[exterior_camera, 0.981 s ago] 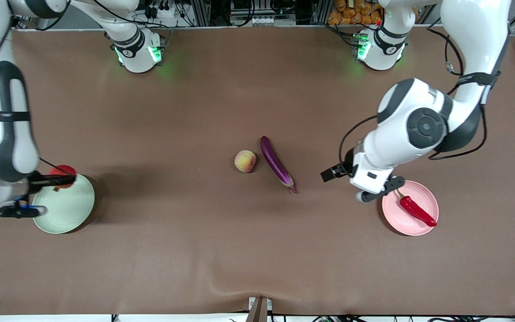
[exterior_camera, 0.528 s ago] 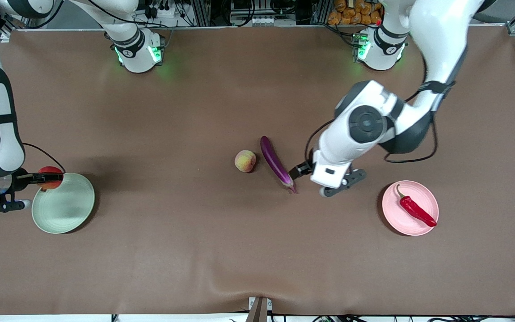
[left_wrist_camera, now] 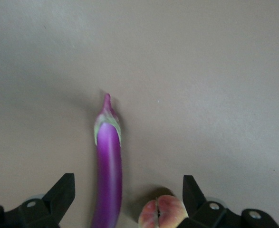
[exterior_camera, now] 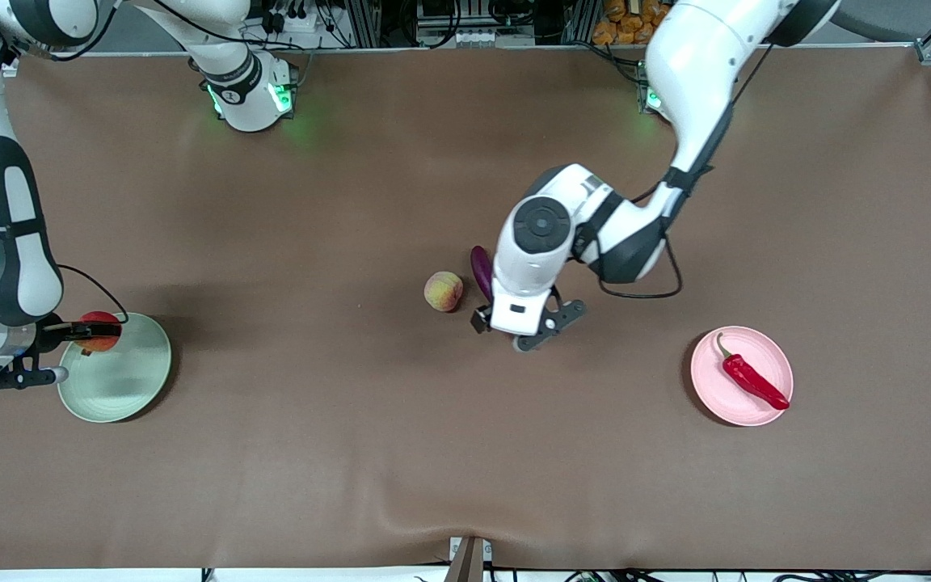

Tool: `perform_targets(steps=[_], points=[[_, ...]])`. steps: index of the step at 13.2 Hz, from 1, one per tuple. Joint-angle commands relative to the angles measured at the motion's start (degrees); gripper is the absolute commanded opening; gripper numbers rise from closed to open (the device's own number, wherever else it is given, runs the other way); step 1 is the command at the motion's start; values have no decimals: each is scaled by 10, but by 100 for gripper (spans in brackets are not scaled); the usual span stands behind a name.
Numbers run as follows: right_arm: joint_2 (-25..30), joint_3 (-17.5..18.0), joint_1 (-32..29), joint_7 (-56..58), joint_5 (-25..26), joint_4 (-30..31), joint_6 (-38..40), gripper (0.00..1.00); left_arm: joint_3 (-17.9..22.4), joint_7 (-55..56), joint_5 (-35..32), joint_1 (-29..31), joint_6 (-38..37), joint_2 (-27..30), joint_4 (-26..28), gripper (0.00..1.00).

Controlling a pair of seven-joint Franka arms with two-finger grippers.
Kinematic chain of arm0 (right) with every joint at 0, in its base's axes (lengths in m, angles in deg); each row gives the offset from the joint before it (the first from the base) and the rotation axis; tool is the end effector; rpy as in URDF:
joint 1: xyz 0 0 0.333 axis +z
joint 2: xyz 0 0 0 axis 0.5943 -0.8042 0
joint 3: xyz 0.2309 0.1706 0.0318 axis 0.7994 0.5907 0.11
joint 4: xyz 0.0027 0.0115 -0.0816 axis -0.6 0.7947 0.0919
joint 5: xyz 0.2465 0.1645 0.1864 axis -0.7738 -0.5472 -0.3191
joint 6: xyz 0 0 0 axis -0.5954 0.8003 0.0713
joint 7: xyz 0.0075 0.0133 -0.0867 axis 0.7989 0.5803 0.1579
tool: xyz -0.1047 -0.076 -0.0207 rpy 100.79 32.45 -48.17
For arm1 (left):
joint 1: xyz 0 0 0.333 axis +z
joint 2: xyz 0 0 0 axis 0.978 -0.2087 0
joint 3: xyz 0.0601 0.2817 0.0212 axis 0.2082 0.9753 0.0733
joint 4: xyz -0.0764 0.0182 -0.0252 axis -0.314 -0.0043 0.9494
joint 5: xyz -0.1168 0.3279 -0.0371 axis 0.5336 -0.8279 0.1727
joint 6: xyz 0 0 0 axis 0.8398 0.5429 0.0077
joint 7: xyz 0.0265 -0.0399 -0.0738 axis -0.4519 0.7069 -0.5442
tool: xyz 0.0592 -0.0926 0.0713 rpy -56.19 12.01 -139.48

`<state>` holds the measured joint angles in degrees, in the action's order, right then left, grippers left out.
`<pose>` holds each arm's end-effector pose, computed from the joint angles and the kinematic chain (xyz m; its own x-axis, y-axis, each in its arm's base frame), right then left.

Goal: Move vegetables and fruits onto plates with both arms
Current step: 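Grasp the purple eggplant with the left gripper while the right gripper lowers the pomegranate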

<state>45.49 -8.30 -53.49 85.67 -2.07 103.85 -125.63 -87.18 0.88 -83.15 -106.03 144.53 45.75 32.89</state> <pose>0.5769 -0.2061 0.2076 0.9714 0.0834 -0.2223 0.0677 -0.9947 -0.0776 0.5230 -0.4318 0.2864 0.8339 0.5512 -0.0292 0.5519 -0.8316 0.0619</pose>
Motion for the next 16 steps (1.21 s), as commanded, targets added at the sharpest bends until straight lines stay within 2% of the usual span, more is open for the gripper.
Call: perform_targets(steps=[1, 2, 4, 7, 9, 11, 14, 15, 16], points=[[-4, 11, -13, 20, 7, 7, -27, 50, 9, 18, -13, -17, 13, -23, -20, 100], [-4, 11, -13, 19, 3, 7, -28, 100, 9, 18, -13, -19, 15, -27, -19, 100], [-3, 11, -12, 18, 2, 6, -22, 100, 10, 13, -23, -36, 26, -42, -13, 100], [7, 18, 3, 17, 2, -8, 20, 100, 9, 19, -35, -34, 25, -40, 37, 100], [31, 45, 13, 12, 0, -44, 107, 100, 9, 31, -35, -37, 38, -51, 51, 100], [71, 85, 29, 4, 0, -49, 145, 100, 9, 32, -35, -36, 40, -50, 81, 100], [102, 91, 79, -119, -1, -49, 180, 100, 9, 44, -32, -35, 68, -60, 85, 100], [109, 91, 106, -182, -1, -49, 190, 100, 9, 46, -32, -36, 71, -61, 86, 93], [113, 91, 128, -257, -5, -49, 194, 100, 9, 46, -32, -35, 70, -61, 87, 67]])
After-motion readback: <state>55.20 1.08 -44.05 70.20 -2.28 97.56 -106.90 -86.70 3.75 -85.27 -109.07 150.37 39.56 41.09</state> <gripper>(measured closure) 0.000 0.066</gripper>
